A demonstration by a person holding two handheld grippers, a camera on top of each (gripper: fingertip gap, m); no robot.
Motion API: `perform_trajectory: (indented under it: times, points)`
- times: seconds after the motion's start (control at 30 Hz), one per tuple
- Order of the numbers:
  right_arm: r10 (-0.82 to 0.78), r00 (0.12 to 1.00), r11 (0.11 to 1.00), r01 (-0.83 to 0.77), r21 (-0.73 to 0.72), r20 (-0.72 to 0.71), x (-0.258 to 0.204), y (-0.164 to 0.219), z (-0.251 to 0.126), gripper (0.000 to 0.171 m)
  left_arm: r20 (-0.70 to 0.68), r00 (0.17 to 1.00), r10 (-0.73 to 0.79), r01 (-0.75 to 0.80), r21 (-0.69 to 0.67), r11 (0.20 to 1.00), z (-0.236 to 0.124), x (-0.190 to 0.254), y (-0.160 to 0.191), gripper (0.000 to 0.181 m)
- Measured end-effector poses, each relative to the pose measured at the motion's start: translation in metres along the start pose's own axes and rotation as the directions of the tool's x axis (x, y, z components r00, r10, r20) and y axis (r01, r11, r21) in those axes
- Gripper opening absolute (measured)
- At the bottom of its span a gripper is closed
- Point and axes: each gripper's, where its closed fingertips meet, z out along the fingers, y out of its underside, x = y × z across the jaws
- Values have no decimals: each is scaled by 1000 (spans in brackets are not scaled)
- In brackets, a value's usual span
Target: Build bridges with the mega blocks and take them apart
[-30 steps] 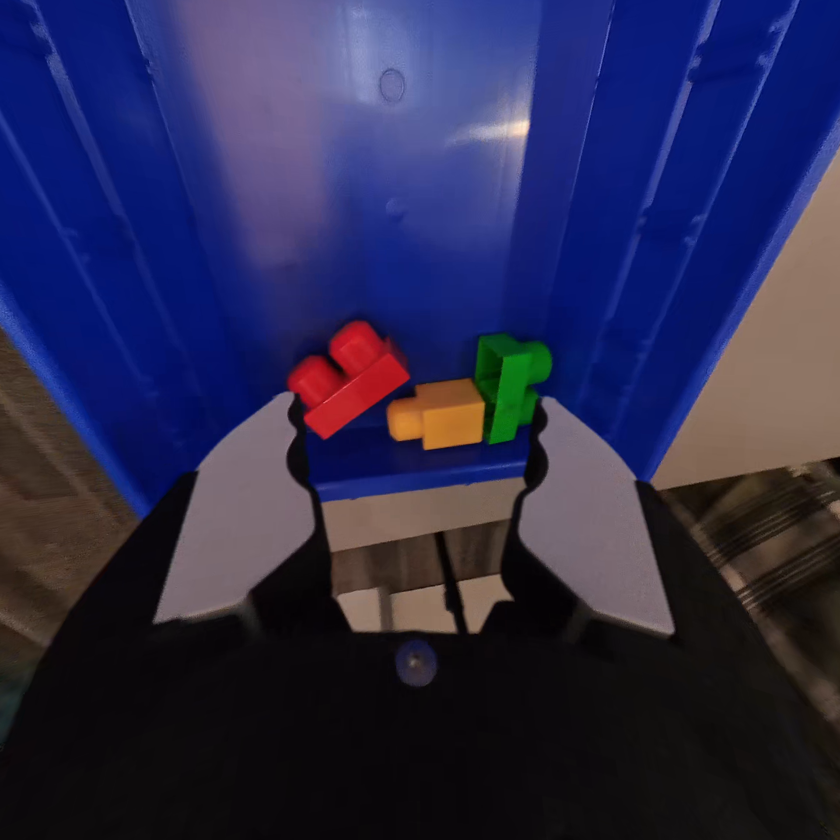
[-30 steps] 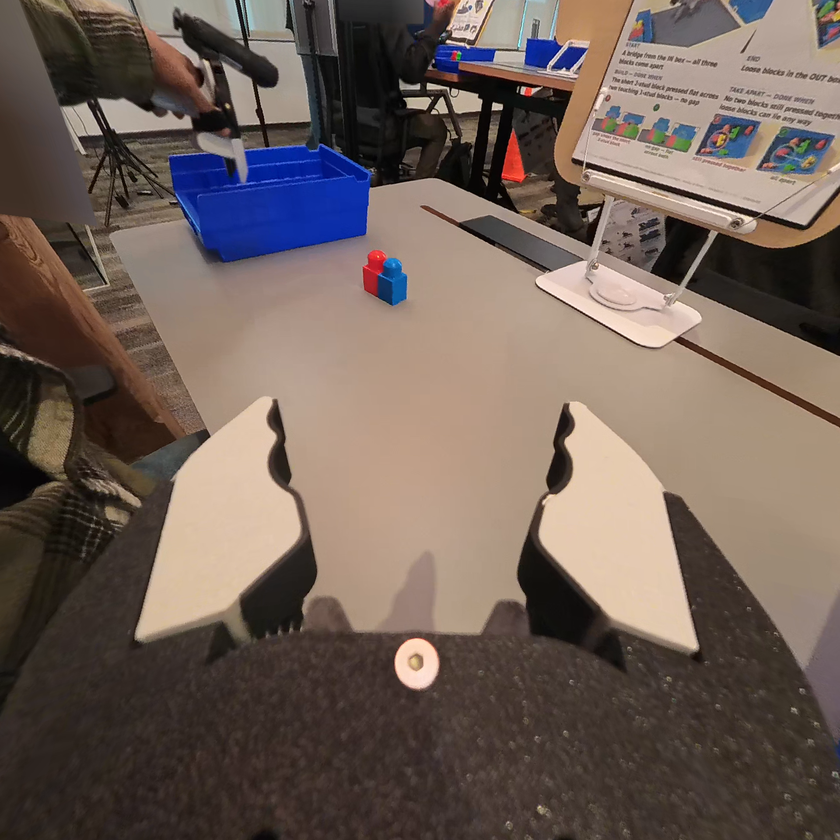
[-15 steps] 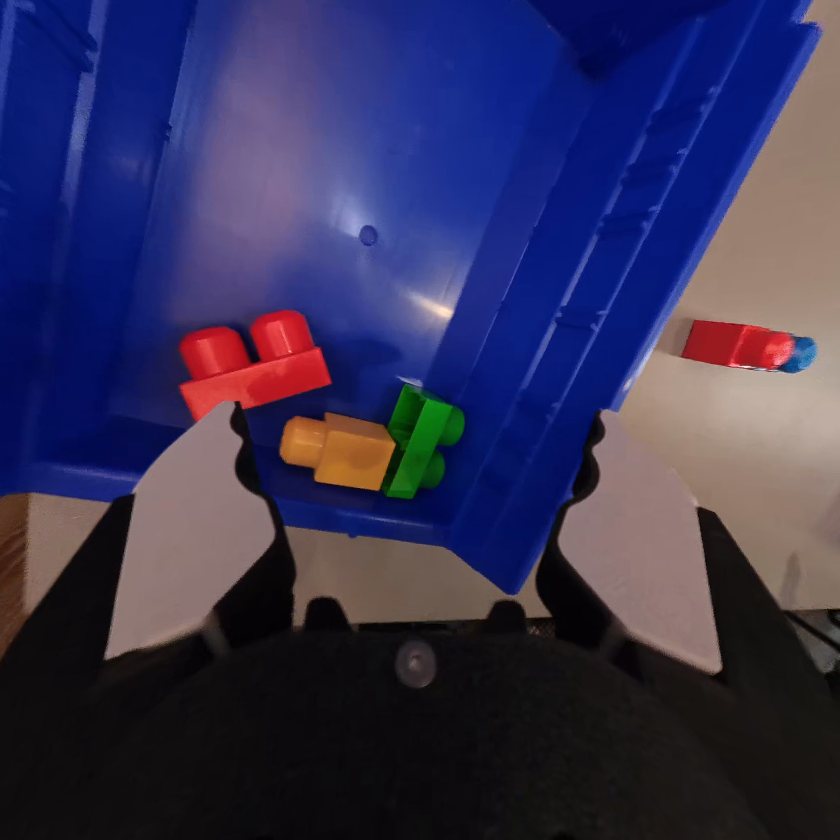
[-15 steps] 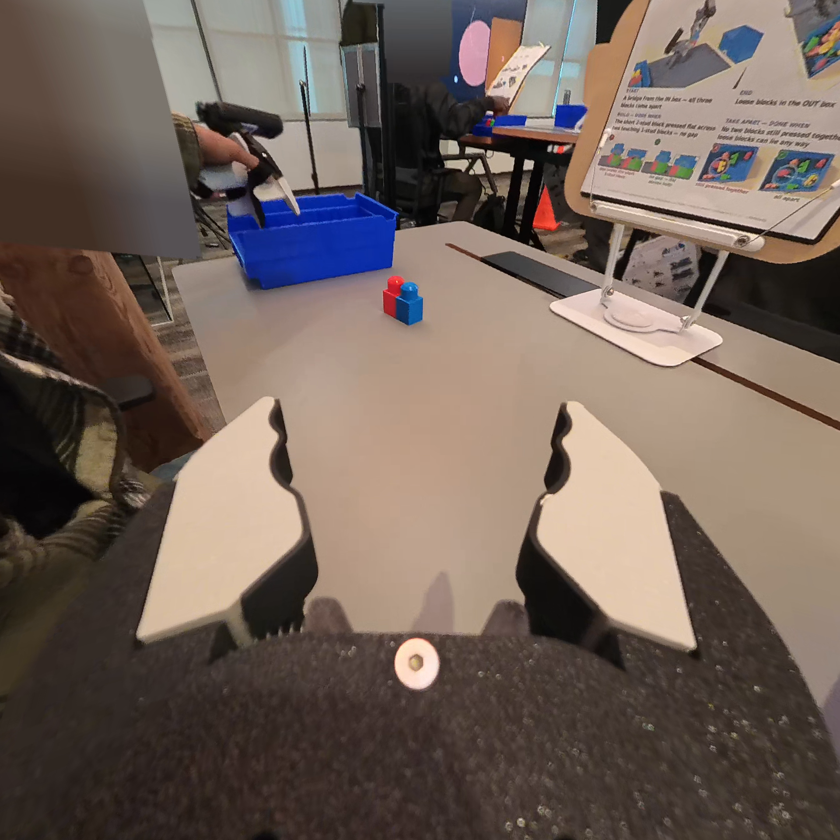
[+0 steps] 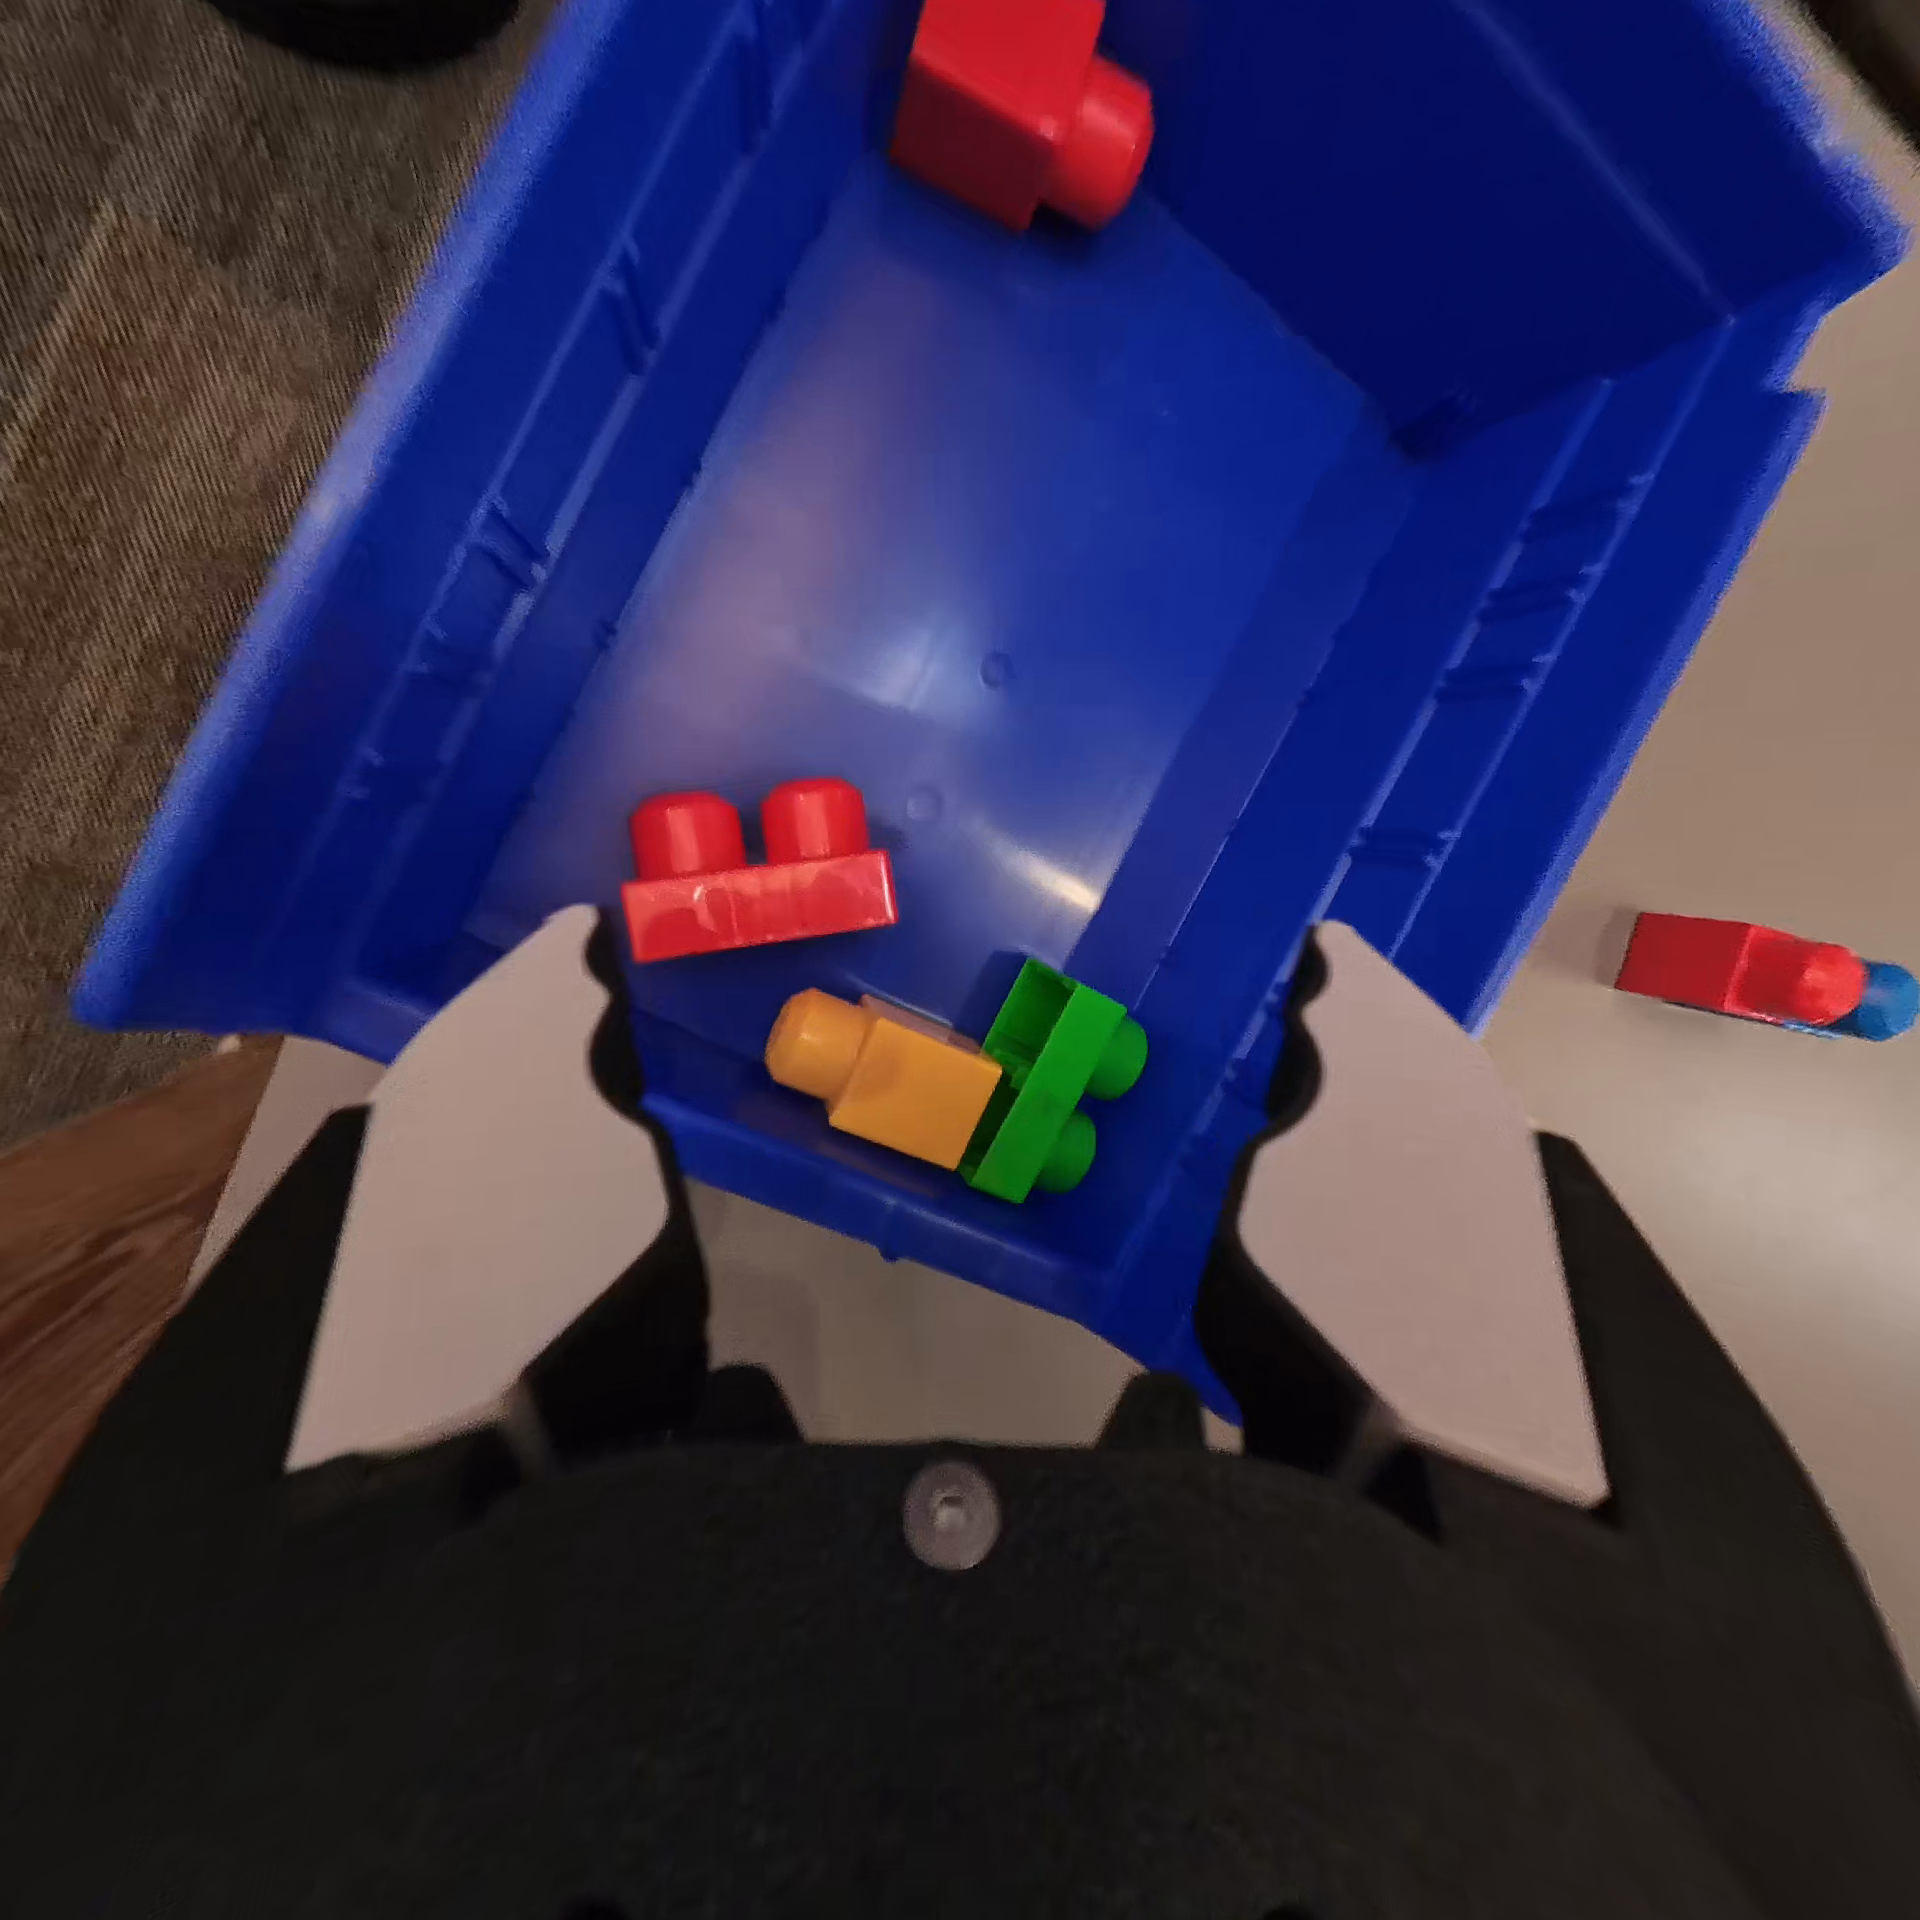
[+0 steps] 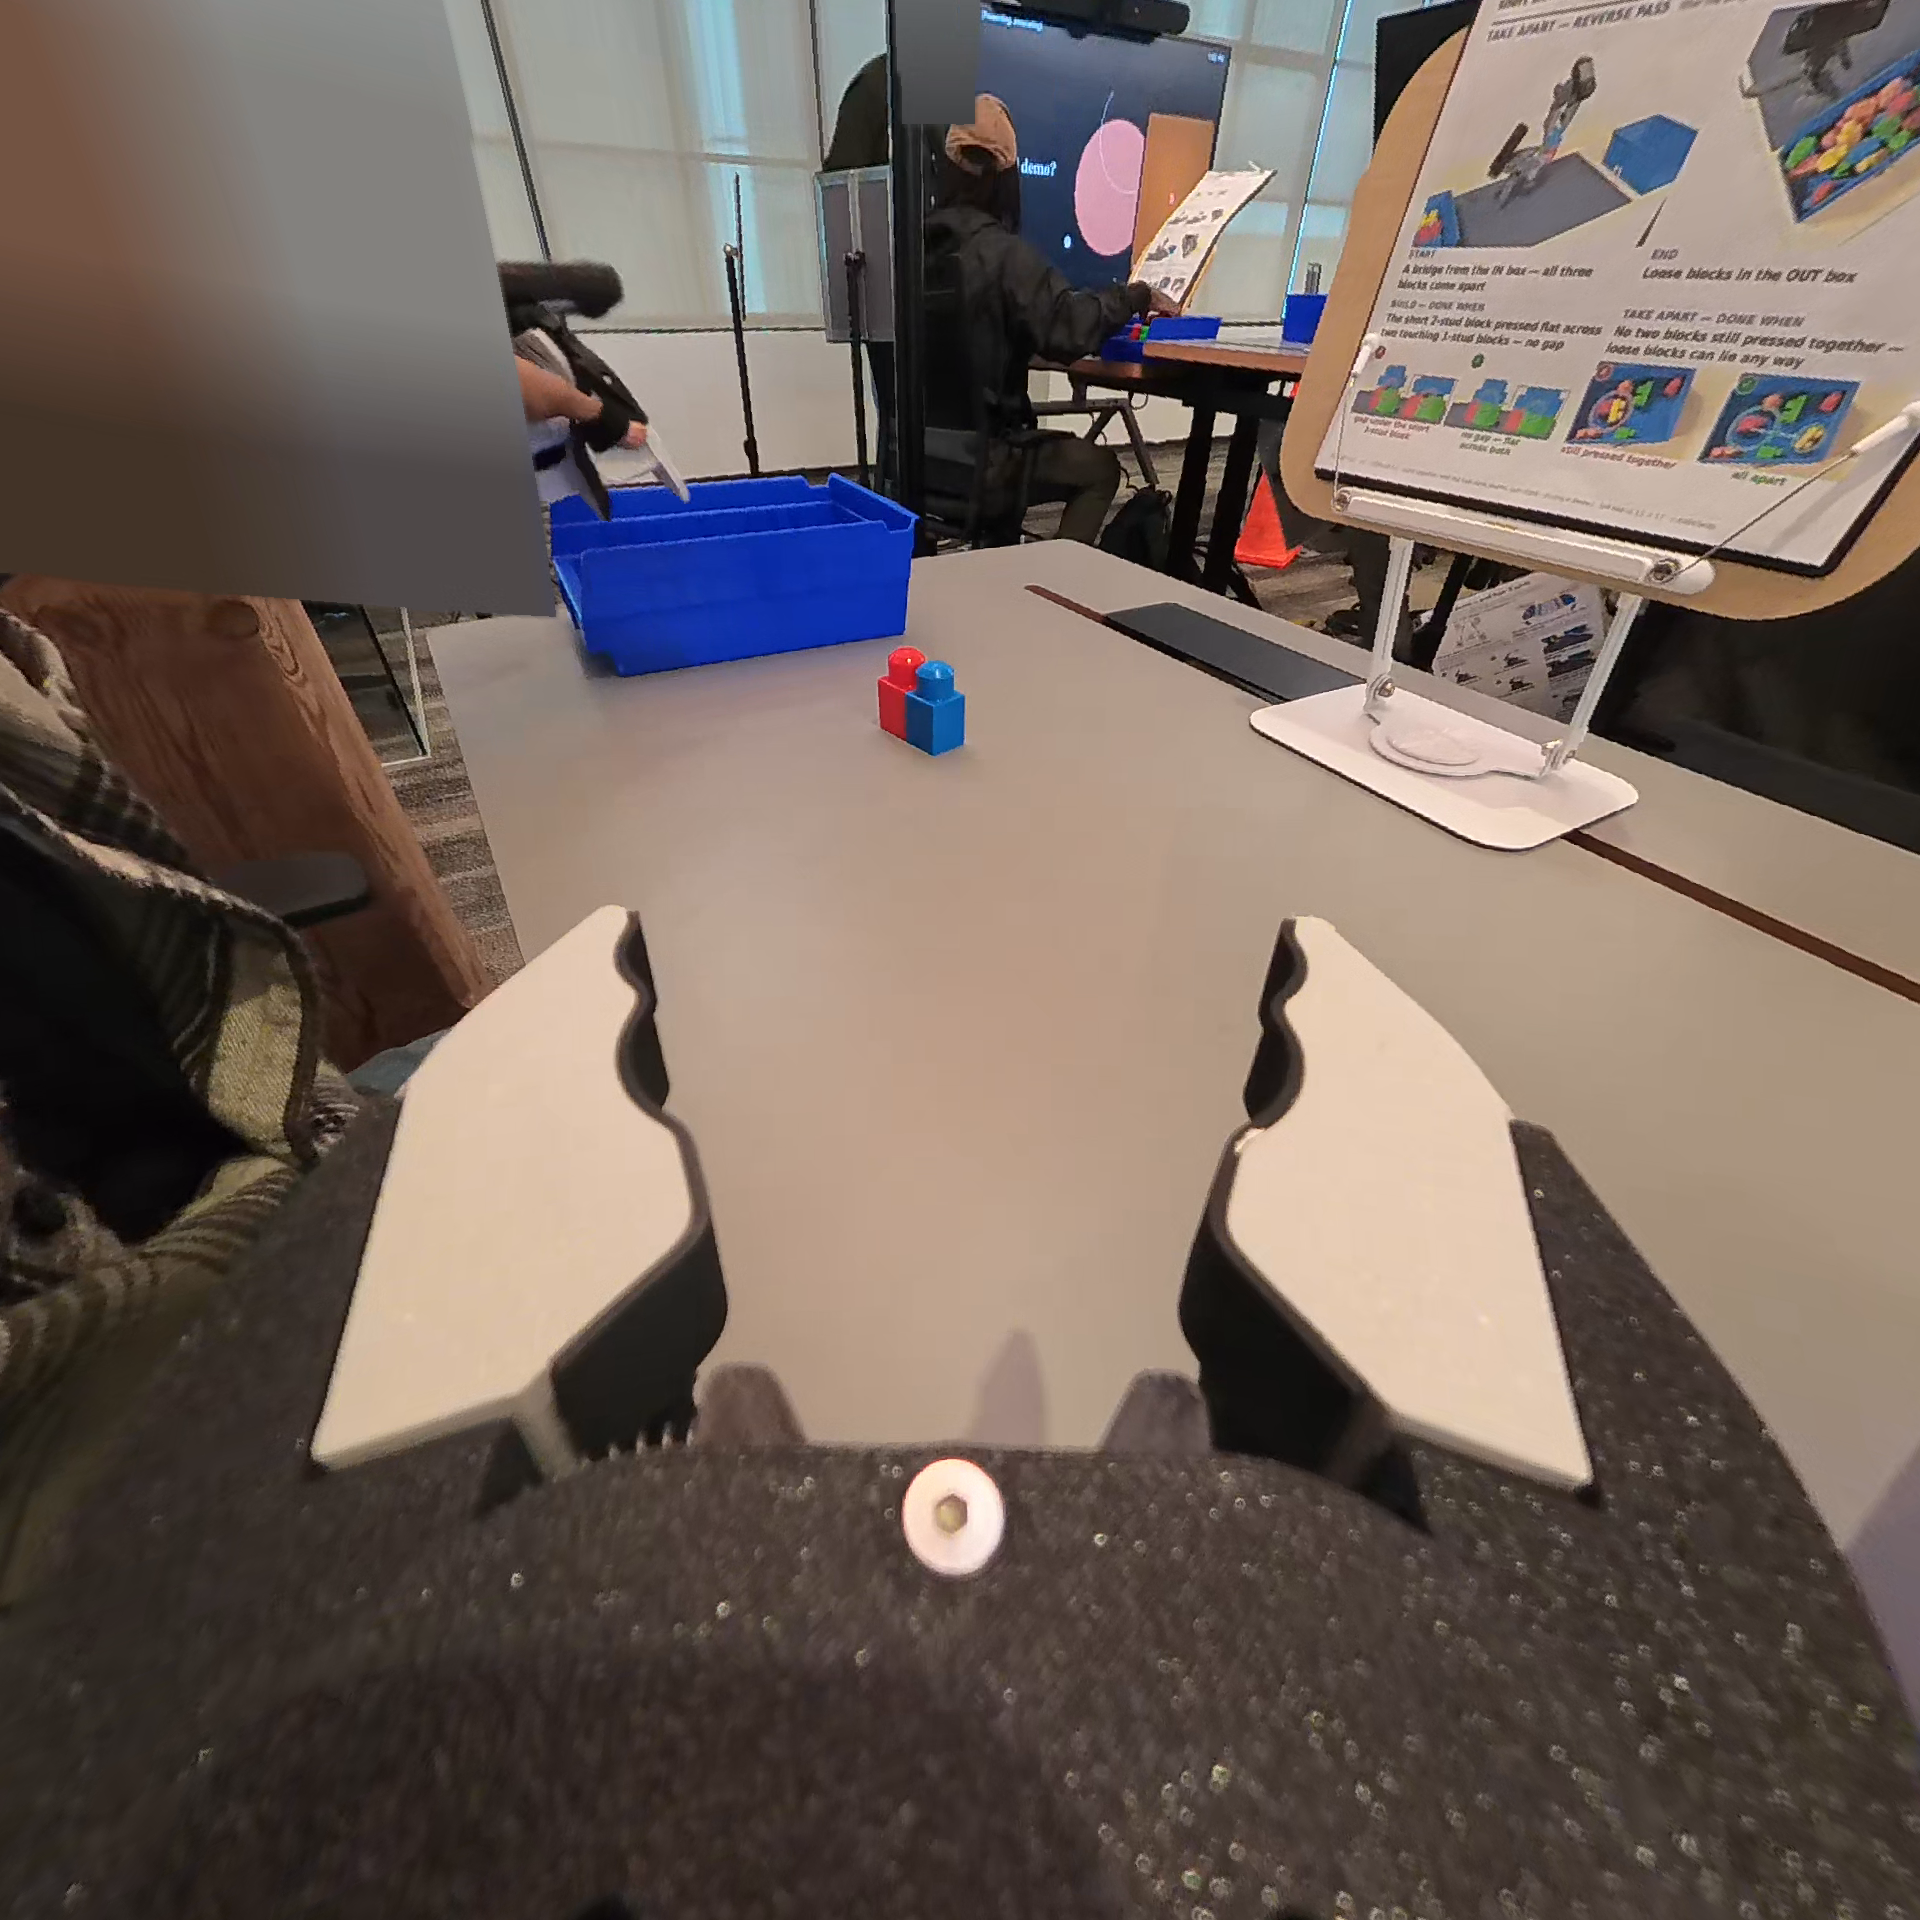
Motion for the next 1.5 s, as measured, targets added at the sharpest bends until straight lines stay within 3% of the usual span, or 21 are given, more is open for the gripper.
perform_trajectory:
  times: [0.07,0.17,0.67,1.5]
  points:
    - [4,1000,1000,-4,3,-2,0,1,-1,110,24,1000,1,0,-68,998,9,0,11,133]
    - [9,1000,1000,-9,4,-2,0,2,-1,110,58,998,14,-7,-111,994,17,1,17,135]
    - [9,999,1000,-10,-17,-40,4,1,-8,110,165,981,-97,123,-152,981,41,-34,19,126]
    - [-10,997,998,5,-59,-80,1,-3,-13,109,320,946,-51,150,-293,944,64,-55,29,95]
